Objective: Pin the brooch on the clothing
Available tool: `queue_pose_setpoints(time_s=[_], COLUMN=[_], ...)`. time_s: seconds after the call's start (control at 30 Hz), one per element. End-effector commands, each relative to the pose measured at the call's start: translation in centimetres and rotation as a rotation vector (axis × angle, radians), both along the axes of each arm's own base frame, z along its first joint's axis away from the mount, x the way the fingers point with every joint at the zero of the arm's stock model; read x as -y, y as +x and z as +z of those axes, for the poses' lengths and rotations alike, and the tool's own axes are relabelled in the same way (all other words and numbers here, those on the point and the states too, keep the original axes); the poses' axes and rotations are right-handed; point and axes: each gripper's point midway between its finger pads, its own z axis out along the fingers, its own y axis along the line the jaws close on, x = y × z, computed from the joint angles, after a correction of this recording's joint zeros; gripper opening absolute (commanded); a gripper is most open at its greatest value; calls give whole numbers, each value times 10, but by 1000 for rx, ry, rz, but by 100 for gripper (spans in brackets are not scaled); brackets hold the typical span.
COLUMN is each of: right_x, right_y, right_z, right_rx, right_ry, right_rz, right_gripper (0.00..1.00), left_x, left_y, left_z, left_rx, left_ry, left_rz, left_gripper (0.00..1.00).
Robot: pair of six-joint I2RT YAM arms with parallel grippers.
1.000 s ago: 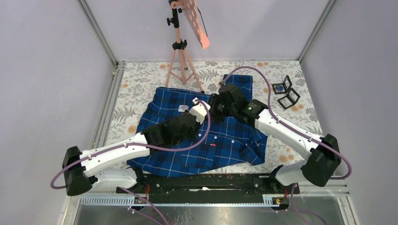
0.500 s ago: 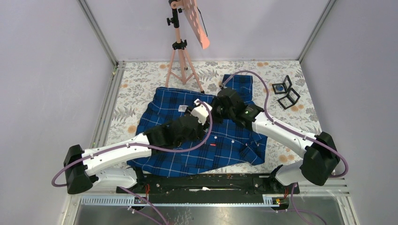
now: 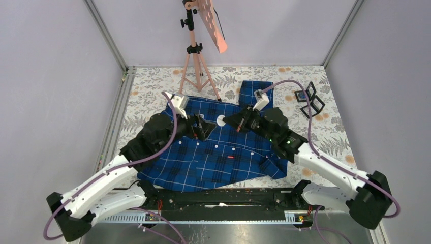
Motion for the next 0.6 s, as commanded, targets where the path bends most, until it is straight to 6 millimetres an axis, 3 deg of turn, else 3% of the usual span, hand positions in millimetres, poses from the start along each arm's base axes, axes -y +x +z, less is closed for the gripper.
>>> queue_pose_setpoints(time_s=[0.0, 0.13, 0.27, 0.4, 0.57], right_x=[2, 8, 11, 11, 6], right_y=[-16, -34, -48, -56, -63], right_z=[86, 120, 142, 152, 157], right_rx=[308, 381, 427, 446, 447], right_ry=[204, 299, 368, 398, 420], right_rz=[74, 119, 155, 193, 238], right_gripper=[0, 0, 0, 0, 0], left_x=[25, 29, 30, 30, 29], left_y=[-16, -21, -31, -38, -43], left_z=[50, 79, 91, 98, 103], left_rx=[-69, -61, -59, -47, -41], left_ry=[-346, -502, -587, -624, -647], left_rz=[-195, -305, -384, -429, -457], left_gripper=[88, 77, 62, 48, 42])
